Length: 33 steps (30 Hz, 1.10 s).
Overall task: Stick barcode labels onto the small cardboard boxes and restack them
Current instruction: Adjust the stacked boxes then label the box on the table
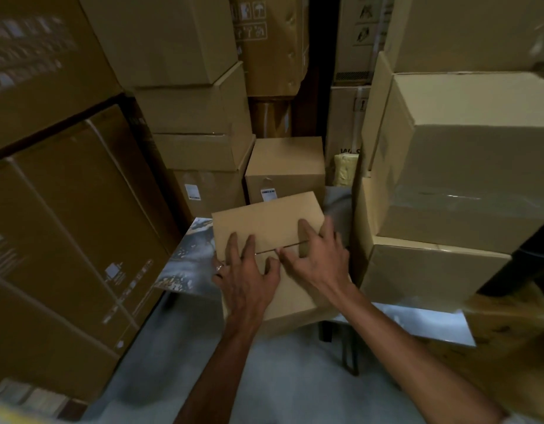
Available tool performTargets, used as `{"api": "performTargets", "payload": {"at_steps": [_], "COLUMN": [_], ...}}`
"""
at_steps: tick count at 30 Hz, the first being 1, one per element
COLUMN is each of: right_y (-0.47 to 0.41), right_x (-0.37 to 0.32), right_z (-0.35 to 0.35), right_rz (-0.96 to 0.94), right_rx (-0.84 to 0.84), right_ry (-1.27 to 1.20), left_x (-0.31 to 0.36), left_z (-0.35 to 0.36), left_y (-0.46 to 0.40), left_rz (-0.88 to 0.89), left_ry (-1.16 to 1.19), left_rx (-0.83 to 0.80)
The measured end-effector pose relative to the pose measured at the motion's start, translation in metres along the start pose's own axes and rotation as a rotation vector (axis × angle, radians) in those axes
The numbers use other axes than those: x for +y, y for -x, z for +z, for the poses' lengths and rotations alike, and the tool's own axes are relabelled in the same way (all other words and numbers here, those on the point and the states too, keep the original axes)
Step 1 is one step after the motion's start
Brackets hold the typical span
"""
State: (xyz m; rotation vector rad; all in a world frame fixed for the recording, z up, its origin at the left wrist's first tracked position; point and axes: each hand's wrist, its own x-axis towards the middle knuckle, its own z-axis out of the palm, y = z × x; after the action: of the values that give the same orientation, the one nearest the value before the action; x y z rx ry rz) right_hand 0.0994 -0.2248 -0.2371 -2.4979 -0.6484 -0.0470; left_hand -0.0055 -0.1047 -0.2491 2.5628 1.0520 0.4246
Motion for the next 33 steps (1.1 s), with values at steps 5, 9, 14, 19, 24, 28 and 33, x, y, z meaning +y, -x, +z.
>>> {"api": "performTargets", "payload": {"at_steps": [5,9,14,19,24,28,33], "right_y": [0.039,0.062,0.080,0.090,0.096,0.093,0.076], "right_x": [0.005,0.001,-0.012,-0.019,-0.029,-0.040,-0.055], "right_z": [-0.033,-0.055,-0.095,-0.135,-0.171,-0.197,-0.230], "right_rz": [-0.096,-0.185,-0.291,-0.376,-0.450,-0.488,-0.551], "right_rx": [0.138,0.287,0.438,0.548,0.682,0.765,0.855], "right_ry": [-0.114,-0.176,-0.240,-0.303,-0.345,-0.372,-0.367], "left_x": [0.014,0.027,0.043,0.066,0.082,0.097,0.119], "left_z": [-0.023,-0.055,-0.094,-0.125,-0.152,-0.177,-0.209], "left_y": [0.043,0.073,0.099,0.117,0.121,0.112,0.091], "left_rz": [0.044,0.070,0.132,0.195,0.289,0.359,0.454], "left_ry": [0.031,0.009,-0.020,0.005,0.039,0.054,0.084], "left_rx": [0.198,0.332,0.496,0.635,0.776,0.911,1.030]}}
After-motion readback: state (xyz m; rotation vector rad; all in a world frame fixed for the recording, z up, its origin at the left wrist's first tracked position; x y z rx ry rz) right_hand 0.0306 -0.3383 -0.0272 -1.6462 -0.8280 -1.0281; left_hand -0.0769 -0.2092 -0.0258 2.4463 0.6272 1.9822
